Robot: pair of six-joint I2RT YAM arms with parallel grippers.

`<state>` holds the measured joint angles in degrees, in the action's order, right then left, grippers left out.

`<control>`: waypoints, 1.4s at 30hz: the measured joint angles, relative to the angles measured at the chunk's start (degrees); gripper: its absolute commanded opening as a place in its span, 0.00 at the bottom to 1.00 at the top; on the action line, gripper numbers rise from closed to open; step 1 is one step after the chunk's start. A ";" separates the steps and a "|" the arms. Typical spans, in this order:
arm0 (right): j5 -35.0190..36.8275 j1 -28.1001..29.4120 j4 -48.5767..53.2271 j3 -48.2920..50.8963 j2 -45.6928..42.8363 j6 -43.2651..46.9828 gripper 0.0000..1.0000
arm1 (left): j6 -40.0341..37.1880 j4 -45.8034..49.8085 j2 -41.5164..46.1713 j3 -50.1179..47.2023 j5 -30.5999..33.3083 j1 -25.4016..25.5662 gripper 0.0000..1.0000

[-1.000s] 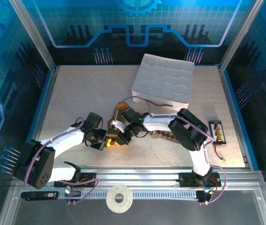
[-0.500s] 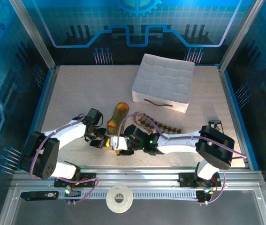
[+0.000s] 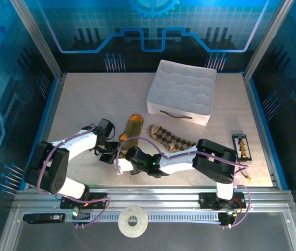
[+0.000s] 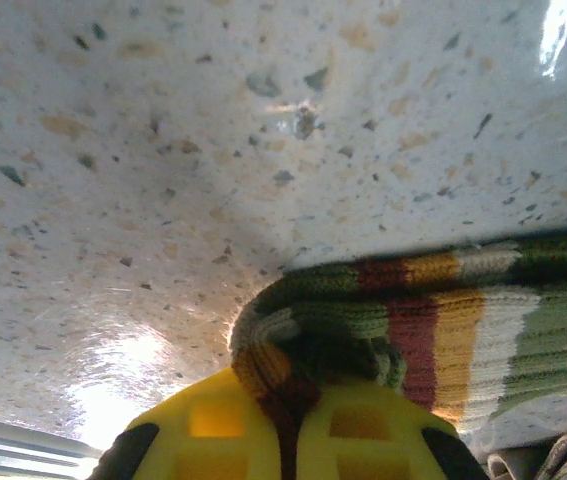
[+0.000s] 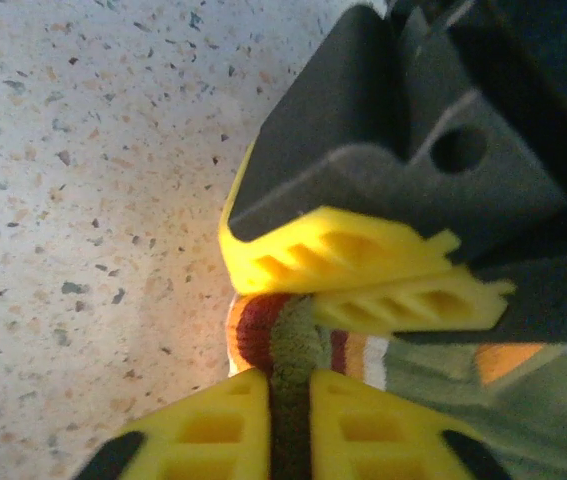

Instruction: Roll the socks

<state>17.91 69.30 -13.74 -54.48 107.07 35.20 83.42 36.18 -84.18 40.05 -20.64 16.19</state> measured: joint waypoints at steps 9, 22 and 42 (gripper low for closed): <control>-14.53 -5.14 7.72 -3.15 -0.02 -13.35 0.00 | -1.22 0.02 1.01 0.00 -0.02 -0.50 0.19; -40.11 -16.28 17.51 -10.19 5.11 -30.67 0.00 | -1.49 0.00 15.61 -1.62 2.64 -1.79 0.63; -56.35 -22.03 25.55 -18.08 11.91 -41.68 0.00 | 1.66 -14.19 12.94 -10.60 2.89 1.90 0.62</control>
<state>-38.44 47.27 11.81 -72.55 118.98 -6.48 85.08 22.00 -71.24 29.45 -17.76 18.09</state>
